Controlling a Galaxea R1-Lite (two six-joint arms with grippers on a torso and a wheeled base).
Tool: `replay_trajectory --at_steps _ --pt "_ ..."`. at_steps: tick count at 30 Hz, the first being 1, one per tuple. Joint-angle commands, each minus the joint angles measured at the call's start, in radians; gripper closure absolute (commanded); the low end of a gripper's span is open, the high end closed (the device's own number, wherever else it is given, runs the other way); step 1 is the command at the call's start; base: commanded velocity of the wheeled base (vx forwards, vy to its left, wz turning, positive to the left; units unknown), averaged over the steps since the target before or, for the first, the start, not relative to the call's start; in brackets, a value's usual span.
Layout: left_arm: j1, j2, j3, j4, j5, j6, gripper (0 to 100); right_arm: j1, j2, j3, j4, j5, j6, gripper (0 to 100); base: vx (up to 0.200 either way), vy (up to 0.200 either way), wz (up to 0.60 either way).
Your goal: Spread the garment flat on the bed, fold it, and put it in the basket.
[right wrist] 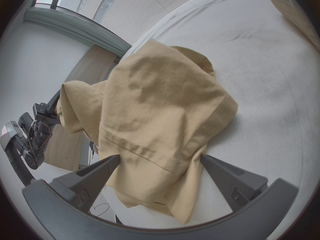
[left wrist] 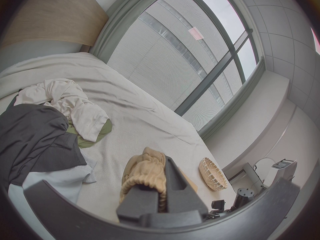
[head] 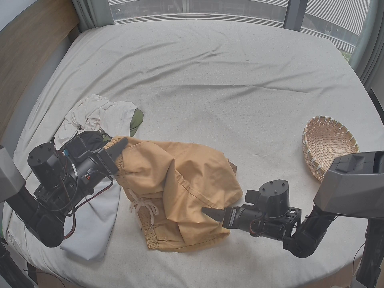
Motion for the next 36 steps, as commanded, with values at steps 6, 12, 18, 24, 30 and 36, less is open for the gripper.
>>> replay_trajectory --at_steps 6,12,18,24,30,36 --pt "0.002 -0.002 0.0 0.0 0.001 0.001 100 0.012 -0.077 0.005 0.004 0.002 0.001 0 0.0 0.0 0.0" --pt "0.017 0.001 -0.003 0.0 -0.001 0.001 100 0.021 0.012 0.003 -0.004 0.001 0.003 0 0.0 0.0 0.0" --pt "0.017 0.0 -0.006 0.0 -0.001 0.001 100 0.031 0.013 -0.005 -0.003 0.002 0.001 0 0.0 0.0 0.0" --pt "0.019 0.001 0.002 0.0 -0.001 0.001 100 0.082 0.018 -0.071 -0.007 0.031 0.003 0 0.0 0.0 0.0" --pt "0.08 0.023 0.0 0.001 -0.001 0.009 100 0.099 0.013 -0.155 -0.026 0.039 0.003 0 0.0 0.0 0.0" --pt "0.101 0.024 0.019 0.0 -0.007 0.016 100 0.081 0.025 -0.178 -0.125 0.044 0.003 0 0.0 0.0 0.0"
